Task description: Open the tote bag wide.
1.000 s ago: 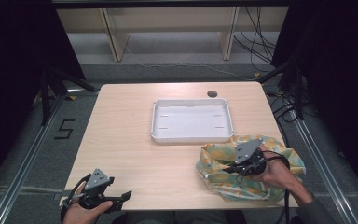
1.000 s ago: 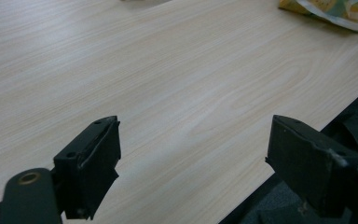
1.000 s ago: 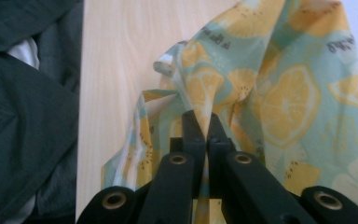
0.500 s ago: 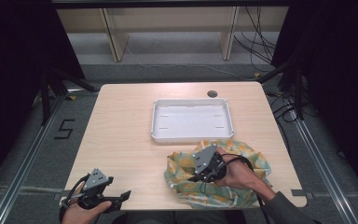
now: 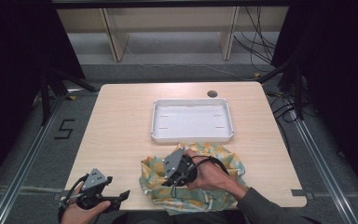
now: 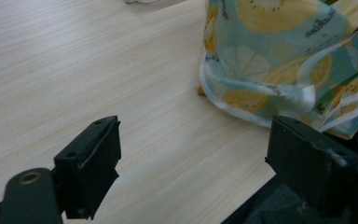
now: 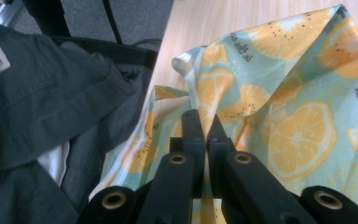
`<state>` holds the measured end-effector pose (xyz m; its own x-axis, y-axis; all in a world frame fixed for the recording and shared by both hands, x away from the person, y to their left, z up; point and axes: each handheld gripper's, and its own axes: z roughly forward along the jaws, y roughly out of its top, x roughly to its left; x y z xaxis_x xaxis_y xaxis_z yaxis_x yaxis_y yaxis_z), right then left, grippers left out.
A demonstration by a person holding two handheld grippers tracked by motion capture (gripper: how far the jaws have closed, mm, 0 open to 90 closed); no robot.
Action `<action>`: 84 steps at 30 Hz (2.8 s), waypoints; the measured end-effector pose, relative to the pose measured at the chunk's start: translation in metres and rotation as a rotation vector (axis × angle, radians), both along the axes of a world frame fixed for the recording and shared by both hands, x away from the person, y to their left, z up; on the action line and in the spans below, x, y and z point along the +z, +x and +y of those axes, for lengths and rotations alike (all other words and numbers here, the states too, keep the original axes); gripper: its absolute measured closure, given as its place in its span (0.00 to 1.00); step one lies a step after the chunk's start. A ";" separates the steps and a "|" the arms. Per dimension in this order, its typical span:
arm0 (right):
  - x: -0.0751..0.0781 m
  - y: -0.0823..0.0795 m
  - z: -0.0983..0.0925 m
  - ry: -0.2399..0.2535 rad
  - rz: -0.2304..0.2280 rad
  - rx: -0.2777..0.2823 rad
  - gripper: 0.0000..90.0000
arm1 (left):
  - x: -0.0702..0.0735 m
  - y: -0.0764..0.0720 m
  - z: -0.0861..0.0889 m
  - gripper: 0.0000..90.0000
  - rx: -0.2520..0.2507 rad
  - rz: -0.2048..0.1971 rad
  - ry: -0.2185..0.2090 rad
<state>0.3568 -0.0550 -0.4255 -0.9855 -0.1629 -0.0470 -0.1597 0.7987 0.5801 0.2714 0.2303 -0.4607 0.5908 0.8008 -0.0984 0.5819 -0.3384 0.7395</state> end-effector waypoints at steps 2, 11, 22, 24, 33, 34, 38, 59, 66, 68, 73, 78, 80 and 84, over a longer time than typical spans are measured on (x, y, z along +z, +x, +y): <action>0.000 -0.001 0.004 0.000 0.004 0.004 1.00 | -0.001 0.000 0.000 0.19 0.011 -0.020 -0.006; 0.017 -0.002 -0.016 0.080 0.050 -0.136 0.62 | 0.004 -0.001 0.001 0.20 0.000 -0.019 -0.016; 0.042 0.026 -0.102 0.177 0.011 -0.432 0.53 | 0.037 -0.007 -0.047 0.26 -0.163 -0.114 -0.082; 0.037 0.031 -0.111 0.146 0.028 -0.487 0.52 | 0.040 -0.006 -0.061 0.26 -0.214 -0.125 -0.080; 0.014 0.046 -0.124 0.079 0.060 -0.504 0.50 | 0.045 0.022 -0.124 0.28 -0.436 -0.101 0.027; 0.014 0.046 -0.124 0.079 0.060 -0.504 0.50 | 0.045 0.022 -0.124 0.28 -0.436 -0.101 0.027; 0.005 0.048 -0.123 0.064 0.093 -0.503 0.49 | 0.034 0.032 -0.146 0.28 -0.471 -0.067 0.075; -0.003 0.048 -0.111 -0.054 0.050 -0.439 1.00 | 0.007 0.026 -0.143 0.99 -0.616 -0.005 0.194; 0.014 0.074 -0.114 -0.010 -0.145 -0.597 1.00 | -0.002 0.009 -0.134 0.99 -0.640 0.025 0.221; 0.017 0.083 -0.114 -0.004 -0.203 -0.609 1.00 | -0.006 0.008 -0.136 0.99 -0.625 0.035 0.199; 0.023 0.102 -0.116 0.017 -0.251 -0.699 1.00 | -0.011 0.009 -0.140 0.99 -0.642 0.053 0.218; 0.018 0.121 -0.118 0.016 -0.287 -0.735 1.00 | -0.017 0.006 -0.144 0.99 -0.667 0.082 0.235; 0.017 0.123 -0.119 0.008 -0.276 -0.746 1.00 | -0.019 0.005 -0.145 0.99 -0.682 0.077 0.243; 0.012 0.122 -0.119 -0.002 -0.247 -0.781 0.91 | -0.013 0.009 -0.144 0.90 -0.657 0.077 0.222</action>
